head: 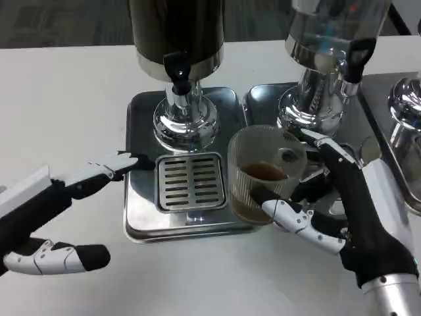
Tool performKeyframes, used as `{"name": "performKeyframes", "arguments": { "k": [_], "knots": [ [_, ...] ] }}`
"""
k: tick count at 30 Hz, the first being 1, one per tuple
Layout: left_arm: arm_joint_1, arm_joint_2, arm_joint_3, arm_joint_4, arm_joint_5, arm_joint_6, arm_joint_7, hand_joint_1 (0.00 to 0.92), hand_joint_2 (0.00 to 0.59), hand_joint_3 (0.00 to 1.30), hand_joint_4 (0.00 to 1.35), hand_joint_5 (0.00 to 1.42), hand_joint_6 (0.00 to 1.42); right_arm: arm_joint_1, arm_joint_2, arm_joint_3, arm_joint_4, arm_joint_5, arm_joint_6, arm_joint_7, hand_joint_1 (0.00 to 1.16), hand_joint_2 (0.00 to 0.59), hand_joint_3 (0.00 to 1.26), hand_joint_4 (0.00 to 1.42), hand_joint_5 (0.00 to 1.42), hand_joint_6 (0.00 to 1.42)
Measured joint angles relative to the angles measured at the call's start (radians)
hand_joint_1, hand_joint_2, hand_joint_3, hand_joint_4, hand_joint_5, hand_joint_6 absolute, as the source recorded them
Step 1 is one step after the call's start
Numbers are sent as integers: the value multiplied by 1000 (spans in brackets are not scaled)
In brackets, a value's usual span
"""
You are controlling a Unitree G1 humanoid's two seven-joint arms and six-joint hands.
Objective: Grasp the cup under the faucet to collect the drink, then remove the cup.
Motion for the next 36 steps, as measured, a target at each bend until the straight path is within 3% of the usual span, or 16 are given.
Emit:
{"name": "performKeyframes", "arguments": {
  "k": [18, 36],
  "knots": [
    [128, 4, 2, -97, -5, -24, 29, 0, 64, 134, 0, 33, 189, 80, -6, -10, -72, 7, -3, 24, 795, 221, 570, 636, 757, 719],
    [153, 10, 7, -138, -33, -35, 38, 0, 61, 114, 0, 0, 174, 96, -8, -22, -90, 20, -23, 28, 808, 225, 579, 645, 775, 736]
  ]
}}
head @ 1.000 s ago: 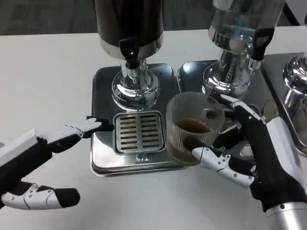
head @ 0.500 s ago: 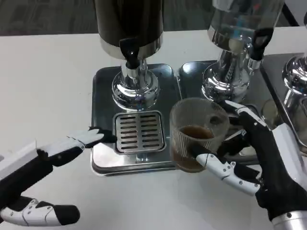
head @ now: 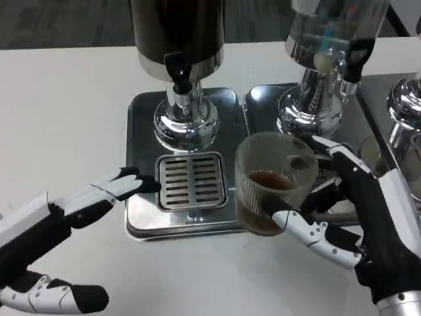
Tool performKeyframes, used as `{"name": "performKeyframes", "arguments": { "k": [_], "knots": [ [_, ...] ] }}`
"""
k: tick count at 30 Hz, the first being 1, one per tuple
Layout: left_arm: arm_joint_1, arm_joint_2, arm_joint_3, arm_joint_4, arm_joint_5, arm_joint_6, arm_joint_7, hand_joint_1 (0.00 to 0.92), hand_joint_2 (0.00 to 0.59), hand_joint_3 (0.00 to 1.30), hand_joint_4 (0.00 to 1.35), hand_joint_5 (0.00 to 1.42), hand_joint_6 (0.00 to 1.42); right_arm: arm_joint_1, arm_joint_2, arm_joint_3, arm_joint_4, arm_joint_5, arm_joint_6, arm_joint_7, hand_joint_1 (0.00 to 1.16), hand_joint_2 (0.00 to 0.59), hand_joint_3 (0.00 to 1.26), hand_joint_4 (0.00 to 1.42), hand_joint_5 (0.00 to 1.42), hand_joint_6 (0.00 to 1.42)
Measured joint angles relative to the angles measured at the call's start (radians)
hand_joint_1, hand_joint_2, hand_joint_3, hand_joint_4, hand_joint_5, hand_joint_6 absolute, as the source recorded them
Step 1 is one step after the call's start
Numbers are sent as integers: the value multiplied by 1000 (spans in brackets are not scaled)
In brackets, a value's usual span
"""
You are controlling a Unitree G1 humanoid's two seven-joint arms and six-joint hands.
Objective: Grasp the cup under the faucet to collect the drink, then remove the cup.
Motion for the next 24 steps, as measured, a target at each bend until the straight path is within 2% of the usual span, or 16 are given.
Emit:
{"name": "performKeyframes", "arguments": {
  "k": [8, 24],
  "knots": [
    [0, 2, 7, 0, 42, -18, 20, 0, 60, 91, 0, 0, 172, 1, 0, -5, 0, 0, -8, 0, 810, 224, 579, 645, 775, 745],
    [9, 15, 6, 1, 47, -26, 51, 0, 61, 81, 0, 0, 172, 4, 3, -10, 0, 0, -14, 0, 823, 217, 585, 645, 791, 784]
  ]
}}
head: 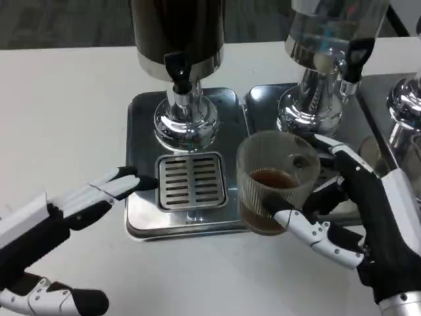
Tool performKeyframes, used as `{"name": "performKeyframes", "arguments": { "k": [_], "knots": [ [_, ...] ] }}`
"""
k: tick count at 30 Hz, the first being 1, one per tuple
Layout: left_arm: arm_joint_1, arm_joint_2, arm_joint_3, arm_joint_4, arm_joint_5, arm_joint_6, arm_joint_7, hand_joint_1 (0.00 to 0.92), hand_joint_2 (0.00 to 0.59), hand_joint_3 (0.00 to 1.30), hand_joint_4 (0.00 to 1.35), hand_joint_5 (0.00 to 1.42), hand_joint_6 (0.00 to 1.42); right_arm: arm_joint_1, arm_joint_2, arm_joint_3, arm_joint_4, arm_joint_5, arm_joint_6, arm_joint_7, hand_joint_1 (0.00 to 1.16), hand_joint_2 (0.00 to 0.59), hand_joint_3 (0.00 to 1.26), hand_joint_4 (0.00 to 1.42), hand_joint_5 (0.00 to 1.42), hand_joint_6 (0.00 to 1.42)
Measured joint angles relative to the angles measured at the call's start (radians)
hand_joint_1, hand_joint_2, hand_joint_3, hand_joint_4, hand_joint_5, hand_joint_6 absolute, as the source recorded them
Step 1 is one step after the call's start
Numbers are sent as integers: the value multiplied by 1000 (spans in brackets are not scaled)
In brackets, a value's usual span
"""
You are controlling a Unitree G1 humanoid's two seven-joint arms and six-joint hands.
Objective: Grasp the cup under the faucet to collect the drink, then remove the cup.
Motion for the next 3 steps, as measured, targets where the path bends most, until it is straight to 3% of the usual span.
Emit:
{"name": "performKeyframes", "arguments": {
  "k": [3],
  "knots": [
    [4, 0, 0, 0, 9, 0, 3, 0, 65, 78, 0, 0, 172, 2, 0, -1, 0, 0, 0, 0, 828, 218, 585, 645, 802, 786]
  ]
}}
